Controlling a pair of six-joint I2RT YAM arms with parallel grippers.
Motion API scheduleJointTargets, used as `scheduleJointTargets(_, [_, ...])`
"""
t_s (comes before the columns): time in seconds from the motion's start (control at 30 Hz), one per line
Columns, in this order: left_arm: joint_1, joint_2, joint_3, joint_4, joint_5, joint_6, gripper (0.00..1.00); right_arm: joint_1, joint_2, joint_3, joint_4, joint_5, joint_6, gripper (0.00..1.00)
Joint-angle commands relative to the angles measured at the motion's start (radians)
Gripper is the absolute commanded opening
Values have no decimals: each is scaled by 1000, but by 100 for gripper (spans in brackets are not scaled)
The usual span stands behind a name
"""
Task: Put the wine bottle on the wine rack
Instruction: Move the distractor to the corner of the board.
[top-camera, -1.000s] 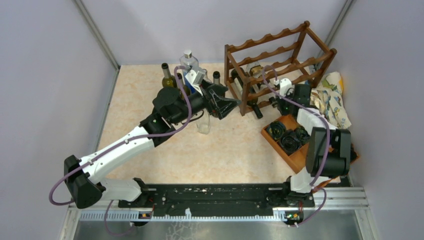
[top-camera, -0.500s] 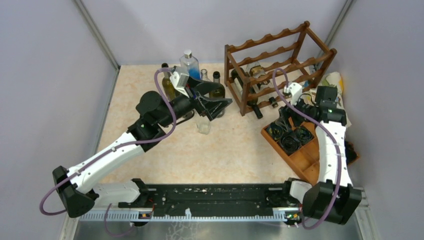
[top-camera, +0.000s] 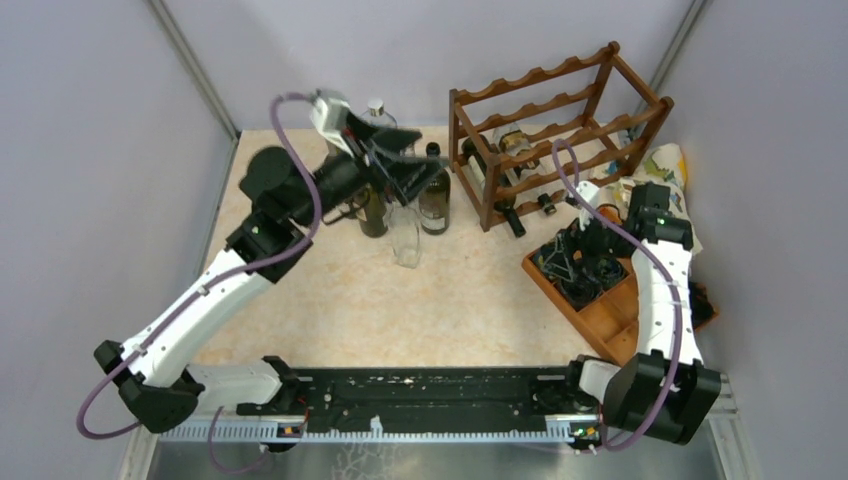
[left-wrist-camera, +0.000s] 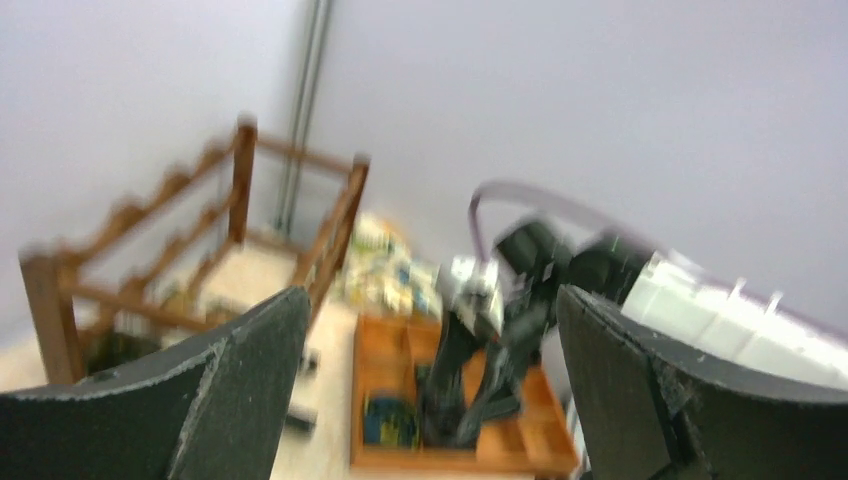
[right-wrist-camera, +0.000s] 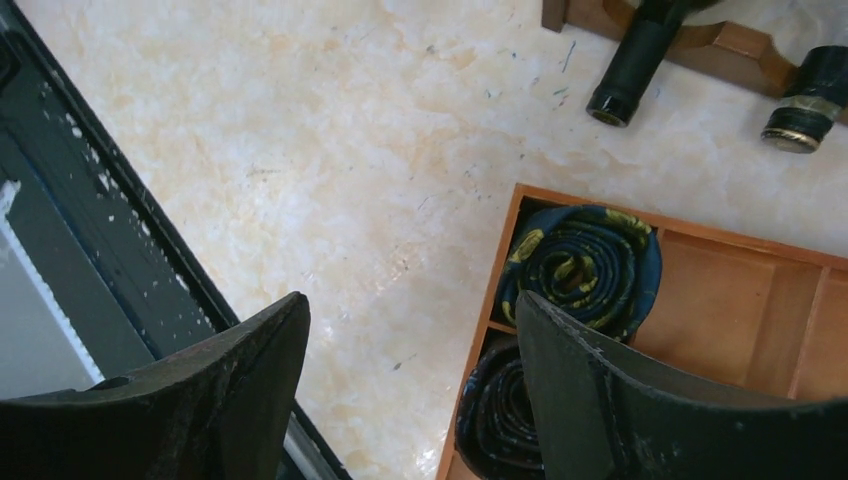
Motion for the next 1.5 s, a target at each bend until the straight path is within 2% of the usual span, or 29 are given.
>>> scheduleJointTargets(0.0, [15,89,322,-10,-32,-82,99,-15,23,87,88,-76,106,74])
scheduleJointTargets(0.1, [16,164,479,20,-91,-167,99,-15,13,80,130,-71,133,74])
scheduleJointTargets(0.23, [18,240,615,29,-197,-285,99,-17,-27,44,212,-34,201,75])
scheduleJointTargets(0.37, [19,291,720,16,-165,-373,99,-42,-71,1,251,-20,245,75])
scheduleJointTargets(0.57, [23,299,724,45,-81,-431,99,-52,-126,-60,325,40,283,77])
scheduleJointTargets(0.77, [16,277,601,172,99,-523,99,-54,-73,-38,421,163,360,80])
scheduleJointTargets(0.9, [17,183,338,370,234,-495,99,-130,-16,-4,450,188,379,80])
scheduleJointTargets(0.93, [18,149,273,359,242,-452,99,-165,-1,5,453,177,377,80])
scheduleJointTargets(1.0, [18,98,229,215,249,-345,99,-231,36,25,457,168,355,80])
scheduleJointTargets(1.07, [18,59,211,72,274,-262,99,-268,84,54,475,222,331,78])
scheduleJointTargets(1.13, [17,15,153,0,293,-199,99,-274,143,89,492,311,295,75])
scheduleJointTargets(1.3, [18,-101,-22,-90,270,-52,99,-272,307,219,546,433,255,64])
scheduleJointTargets(1.47, [18,-178,-166,-120,255,102,99,-265,502,365,547,369,262,56])
